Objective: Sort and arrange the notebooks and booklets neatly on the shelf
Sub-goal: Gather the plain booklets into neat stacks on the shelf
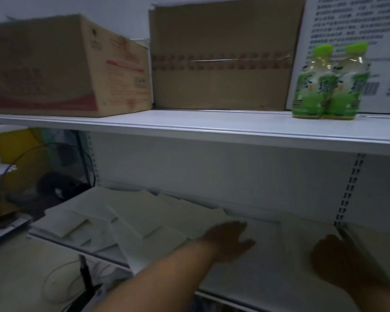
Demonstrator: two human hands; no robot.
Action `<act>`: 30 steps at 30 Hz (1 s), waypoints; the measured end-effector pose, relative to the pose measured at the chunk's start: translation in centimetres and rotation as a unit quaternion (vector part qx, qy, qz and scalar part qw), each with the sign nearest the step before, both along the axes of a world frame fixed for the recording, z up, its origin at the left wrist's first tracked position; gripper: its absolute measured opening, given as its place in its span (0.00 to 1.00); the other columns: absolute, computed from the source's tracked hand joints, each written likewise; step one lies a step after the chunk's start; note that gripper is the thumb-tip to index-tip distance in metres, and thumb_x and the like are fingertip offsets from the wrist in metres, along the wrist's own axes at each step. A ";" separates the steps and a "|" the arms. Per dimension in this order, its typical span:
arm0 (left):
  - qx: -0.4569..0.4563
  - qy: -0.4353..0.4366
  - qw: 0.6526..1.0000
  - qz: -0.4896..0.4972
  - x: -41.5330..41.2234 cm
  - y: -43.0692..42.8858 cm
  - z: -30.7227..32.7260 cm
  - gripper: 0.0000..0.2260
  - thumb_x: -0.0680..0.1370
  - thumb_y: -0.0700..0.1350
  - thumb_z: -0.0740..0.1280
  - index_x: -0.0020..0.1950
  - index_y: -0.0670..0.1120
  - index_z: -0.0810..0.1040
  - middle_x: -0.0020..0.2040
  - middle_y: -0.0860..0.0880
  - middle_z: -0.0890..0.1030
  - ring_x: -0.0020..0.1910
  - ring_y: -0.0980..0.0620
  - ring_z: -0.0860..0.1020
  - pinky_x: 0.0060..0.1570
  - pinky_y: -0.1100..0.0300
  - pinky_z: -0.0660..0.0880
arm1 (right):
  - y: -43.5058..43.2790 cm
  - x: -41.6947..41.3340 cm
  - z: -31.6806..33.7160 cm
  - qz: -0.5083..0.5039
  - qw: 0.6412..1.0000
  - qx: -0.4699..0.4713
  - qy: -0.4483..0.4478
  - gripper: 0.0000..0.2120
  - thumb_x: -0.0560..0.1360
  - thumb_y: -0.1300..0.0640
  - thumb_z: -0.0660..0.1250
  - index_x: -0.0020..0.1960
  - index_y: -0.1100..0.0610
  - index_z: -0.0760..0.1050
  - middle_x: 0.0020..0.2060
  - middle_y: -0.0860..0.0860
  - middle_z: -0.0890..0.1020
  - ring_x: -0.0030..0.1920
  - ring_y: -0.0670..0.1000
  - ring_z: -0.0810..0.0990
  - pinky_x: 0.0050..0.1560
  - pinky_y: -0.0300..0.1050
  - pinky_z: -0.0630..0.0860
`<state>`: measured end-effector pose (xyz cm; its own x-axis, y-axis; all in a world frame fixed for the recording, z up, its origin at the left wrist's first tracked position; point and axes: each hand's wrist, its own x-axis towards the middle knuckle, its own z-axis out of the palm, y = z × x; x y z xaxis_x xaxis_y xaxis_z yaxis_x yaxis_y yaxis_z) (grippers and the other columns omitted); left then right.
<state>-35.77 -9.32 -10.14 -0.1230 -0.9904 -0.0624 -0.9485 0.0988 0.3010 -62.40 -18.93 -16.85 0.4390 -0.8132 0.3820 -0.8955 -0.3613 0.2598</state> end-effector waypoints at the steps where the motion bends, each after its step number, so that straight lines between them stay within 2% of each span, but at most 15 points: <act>1: -0.013 -0.023 1.000 0.015 2.8 0.1 1.1 0.29 0.82 0.58 0.52 0.78 0.47 0.51 0.79 0.48 0.53 0.77 0.50 0.54 0.73 0.58 0.50 | 1.1 2.5 1.4 0.028 1.000 -0.004 0.003 0.24 0.70 0.56 0.50 0.23 0.60 0.76 0.24 0.58 0.78 0.28 0.61 0.79 0.45 0.67 0.77; 2: -0.028 -0.054 0.998 0.029 5.7 0.2 2.1 0.28 0.82 0.58 0.52 0.78 0.46 0.51 0.78 0.47 0.53 0.77 0.50 0.53 0.74 0.58 0.50 | 1.9 5.8 3.0 0.071 0.997 0.007 0.002 0.29 0.76 0.53 0.47 0.27 0.60 0.80 0.29 0.60 0.82 0.31 0.62 0.82 0.37 0.59 0.80; 4: -0.042 -0.103 0.992 0.055 11.0 0.3 3.6 0.29 0.81 0.59 0.51 0.78 0.47 0.50 0.79 0.47 0.52 0.77 0.50 0.50 0.75 0.55 0.47 | 4.7 13.3 5.6 0.138 0.990 0.024 0.014 0.30 0.77 0.46 0.46 0.40 0.57 0.85 0.42 0.59 0.85 0.41 0.59 0.85 0.38 0.53 0.81; 6: -0.025 -0.131 0.988 0.082 15.6 0.9 4.3 0.30 0.81 0.61 0.50 0.79 0.50 0.49 0.79 0.49 0.48 0.78 0.50 0.45 0.75 0.50 0.43 | 7.1 20.3 7.0 0.185 0.979 0.083 0.008 0.29 0.72 0.42 0.47 0.59 0.53 0.80 0.61 0.59 0.78 0.60 0.58 0.79 0.58 0.52 0.76; 8: -0.024 -0.147 0.984 0.095 18.9 1.8 4.4 0.29 0.80 0.62 0.49 0.79 0.52 0.48 0.79 0.49 0.45 0.77 0.50 0.42 0.75 0.48 0.40 | 8.2 24.9 6.3 0.178 0.970 0.164 0.013 0.29 0.76 0.43 0.47 0.75 0.52 0.60 0.76 0.56 0.55 0.76 0.56 0.55 0.74 0.50 0.52; 10: -0.033 -0.175 0.980 0.087 21.2 2.5 3.9 0.29 0.80 0.62 0.48 0.79 0.52 0.46 0.79 0.49 0.43 0.77 0.51 0.40 0.74 0.47 0.39 | 8.8 27.1 5.3 0.142 0.964 0.220 0.048 0.28 0.80 0.48 0.51 0.77 0.51 0.48 0.77 0.53 0.44 0.77 0.53 0.43 0.75 0.49 0.42; 12: -0.038 -0.204 0.976 0.073 22.7 3.2 3.1 0.29 0.81 0.61 0.47 0.78 0.51 0.45 0.79 0.49 0.41 0.77 0.51 0.38 0.74 0.47 0.39 | 8.6 27.9 3.9 0.105 0.962 0.247 0.055 0.29 0.80 0.53 0.51 0.78 0.51 0.44 0.77 0.54 0.41 0.77 0.53 0.41 0.76 0.51 0.41; 18: -0.046 -0.240 0.970 0.004 24.5 4.5 1.3 0.27 0.82 0.58 0.46 0.78 0.49 0.45 0.79 0.48 0.44 0.77 0.51 0.40 0.75 0.49 0.39 | 8.0 27.9 1.5 0.005 0.963 0.268 -0.025 0.24 0.82 0.53 0.48 0.77 0.53 0.51 0.77 0.52 0.53 0.75 0.53 0.56 0.72 0.51 0.58; 20: -0.029 -0.171 0.985 -0.003 24.8 4.7 0.6 0.25 0.83 0.56 0.47 0.78 0.49 0.48 0.79 0.50 0.48 0.77 0.53 0.43 0.74 0.55 0.40 | 8.0 27.4 1.3 0.007 0.966 0.258 -0.001 0.24 0.82 0.55 0.48 0.77 0.54 0.49 0.76 0.54 0.54 0.75 0.53 0.58 0.71 0.50 0.60; 22: -0.022 -0.052 0.998 0.029 24.7 4.9 0.2 0.22 0.83 0.54 0.51 0.77 0.50 0.58 0.78 0.50 0.56 0.77 0.54 0.53 0.73 0.62 0.48 | 7.8 27.2 1.5 -0.001 0.974 0.226 -0.001 0.23 0.82 0.56 0.46 0.76 0.57 0.54 0.73 0.56 0.64 0.70 0.54 0.67 0.67 0.49 0.67; 24: -0.028 0.125 0.987 0.100 24.2 4.4 -0.2 0.15 0.82 0.49 0.56 0.65 0.48 0.74 0.68 0.46 0.74 0.66 0.52 0.73 0.64 0.62 0.66 | 7.2 27.6 2.0 0.044 0.993 0.089 -0.059 0.23 0.75 0.57 0.47 0.64 0.60 0.72 0.51 0.57 0.82 0.48 0.54 0.83 0.45 0.49 0.80; 25: -0.007 0.269 0.953 0.141 23.8 4.2 -0.2 0.10 0.82 0.47 0.59 0.58 0.46 0.77 0.57 0.44 0.81 0.53 0.51 0.81 0.53 0.61 0.74 | 7.1 28.3 3.0 0.051 0.995 0.052 -0.073 0.20 0.71 0.57 0.50 0.50 0.58 0.79 0.35 0.55 0.84 0.33 0.54 0.83 0.29 0.46 0.78; 26: 0.041 0.418 0.891 0.172 23.1 4.2 -0.1 0.09 0.81 0.47 0.61 0.55 0.45 0.77 0.49 0.45 0.83 0.42 0.51 0.83 0.43 0.61 0.78 | 6.8 29.3 4.0 0.054 0.995 0.014 -0.084 0.15 0.68 0.58 0.54 0.39 0.55 0.80 0.24 0.54 0.79 0.22 0.53 0.79 0.19 0.42 0.73; 27: 0.090 0.528 0.824 0.184 22.5 4.3 0.0 0.09 0.80 0.48 0.62 0.55 0.45 0.76 0.47 0.46 0.82 0.38 0.51 0.82 0.40 0.60 0.79 | 6.6 30.5 5.2 0.068 0.993 -0.025 -0.095 0.08 0.67 0.59 0.60 0.33 0.55 0.78 0.20 0.53 0.76 0.18 0.52 0.76 0.16 0.40 0.69; 30: 0.101 0.679 0.706 0.175 22.1 3.5 -0.2 0.12 0.79 0.56 0.63 0.60 0.54 0.71 0.56 0.50 0.79 0.50 0.49 0.80 0.52 0.52 0.78 | 7.5 35.4 8.4 0.177 0.980 0.002 -0.095 0.04 0.67 0.58 0.70 0.41 0.54 0.79 0.29 0.53 0.82 0.28 0.53 0.82 0.25 0.43 0.75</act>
